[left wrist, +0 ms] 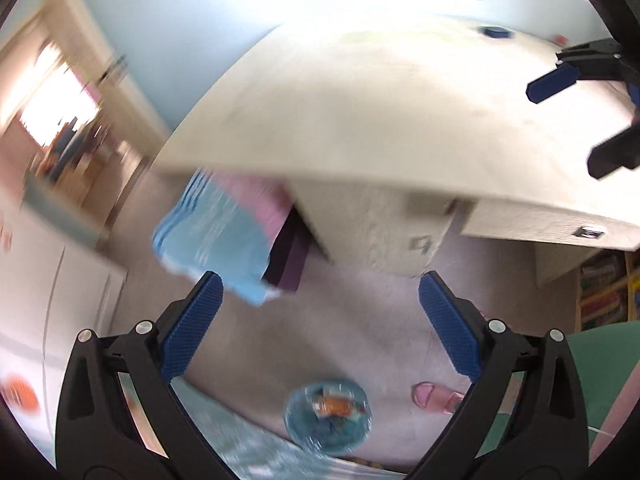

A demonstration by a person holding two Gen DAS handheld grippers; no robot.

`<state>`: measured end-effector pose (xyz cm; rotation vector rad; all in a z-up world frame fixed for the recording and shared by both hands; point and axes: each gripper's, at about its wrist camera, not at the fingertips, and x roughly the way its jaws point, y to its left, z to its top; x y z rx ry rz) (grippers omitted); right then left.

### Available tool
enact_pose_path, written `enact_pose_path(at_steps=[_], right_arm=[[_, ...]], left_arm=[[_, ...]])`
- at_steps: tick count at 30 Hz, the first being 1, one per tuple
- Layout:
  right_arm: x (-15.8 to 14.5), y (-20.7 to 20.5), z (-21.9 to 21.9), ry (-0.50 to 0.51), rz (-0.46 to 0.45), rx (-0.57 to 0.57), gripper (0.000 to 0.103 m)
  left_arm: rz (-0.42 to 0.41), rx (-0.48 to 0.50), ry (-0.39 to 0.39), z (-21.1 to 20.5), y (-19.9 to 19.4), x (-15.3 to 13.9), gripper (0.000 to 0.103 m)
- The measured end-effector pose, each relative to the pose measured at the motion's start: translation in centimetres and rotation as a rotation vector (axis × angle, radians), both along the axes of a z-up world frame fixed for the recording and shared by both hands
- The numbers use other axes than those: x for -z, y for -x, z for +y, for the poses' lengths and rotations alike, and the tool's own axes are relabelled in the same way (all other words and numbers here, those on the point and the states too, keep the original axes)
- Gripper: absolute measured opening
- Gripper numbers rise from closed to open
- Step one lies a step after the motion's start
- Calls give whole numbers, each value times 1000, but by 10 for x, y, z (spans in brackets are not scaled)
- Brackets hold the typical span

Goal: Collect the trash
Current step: 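Bring both open grippers back over the table, then grasp the red-label water bottle with the right gripper while the left grasps the dark blue box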

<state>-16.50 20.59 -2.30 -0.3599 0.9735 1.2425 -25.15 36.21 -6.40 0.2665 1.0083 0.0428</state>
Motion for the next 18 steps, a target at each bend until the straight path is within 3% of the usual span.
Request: enact_pose_path(at_steps=[9,18], right_arm=[[-11,-57,-163,31,-72,369,96],[-6,-129,-299,78,-120,540,96]], left_arm=[[-23,354,-40,-134,-112,-10,96],[-64,512,-19,-280,-234,-1,96]])
